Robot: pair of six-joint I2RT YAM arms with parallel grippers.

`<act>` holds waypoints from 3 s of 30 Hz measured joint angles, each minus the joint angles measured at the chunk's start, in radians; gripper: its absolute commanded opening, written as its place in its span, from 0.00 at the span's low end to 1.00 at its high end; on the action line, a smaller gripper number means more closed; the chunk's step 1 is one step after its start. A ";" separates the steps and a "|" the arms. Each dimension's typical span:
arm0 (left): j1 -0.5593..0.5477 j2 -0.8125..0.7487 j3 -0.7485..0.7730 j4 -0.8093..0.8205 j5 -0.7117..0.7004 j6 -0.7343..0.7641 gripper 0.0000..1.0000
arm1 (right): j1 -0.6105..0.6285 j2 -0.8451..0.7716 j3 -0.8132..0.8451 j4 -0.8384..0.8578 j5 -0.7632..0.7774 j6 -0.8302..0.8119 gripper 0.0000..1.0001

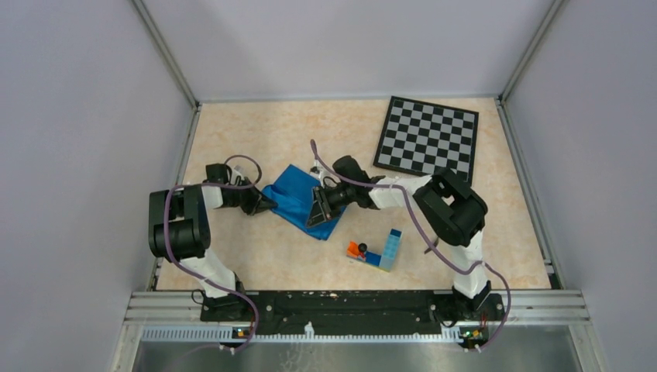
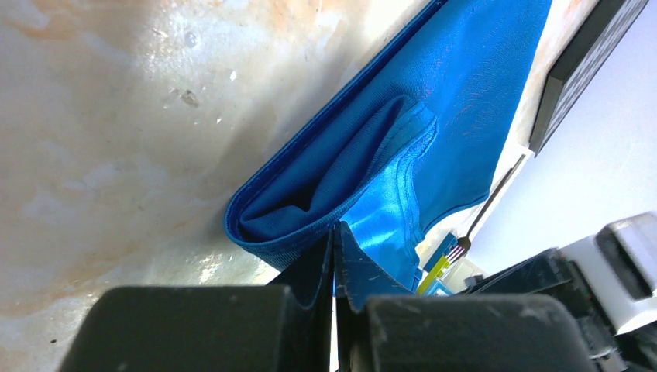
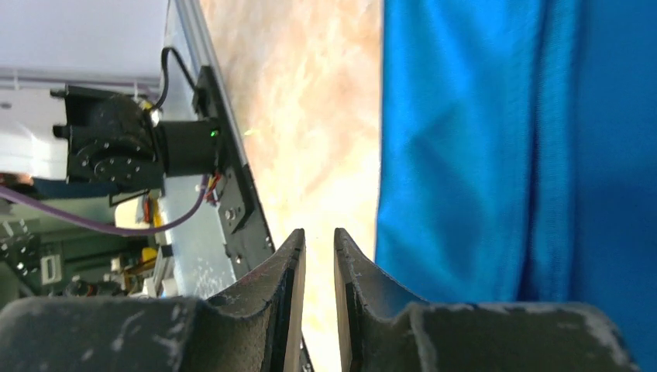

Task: Fold the napkin into a case and place the utensils inside
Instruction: Smooth out the 2/3-rectangle-folded napkin at the center of the board, then pick up the 2/3-rectangle-folded napkin at the center of the board.

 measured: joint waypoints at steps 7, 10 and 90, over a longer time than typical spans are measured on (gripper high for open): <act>-0.001 0.002 0.021 -0.014 -0.026 0.007 0.01 | 0.026 0.025 -0.122 0.111 -0.031 0.042 0.19; -0.001 0.014 0.036 -0.021 -0.025 0.010 0.00 | 0.025 0.054 -0.137 0.132 -0.041 0.053 0.19; -1.118 0.130 0.549 -0.853 -1.022 -0.359 0.52 | -0.347 -0.388 -0.336 -0.141 0.280 0.043 0.63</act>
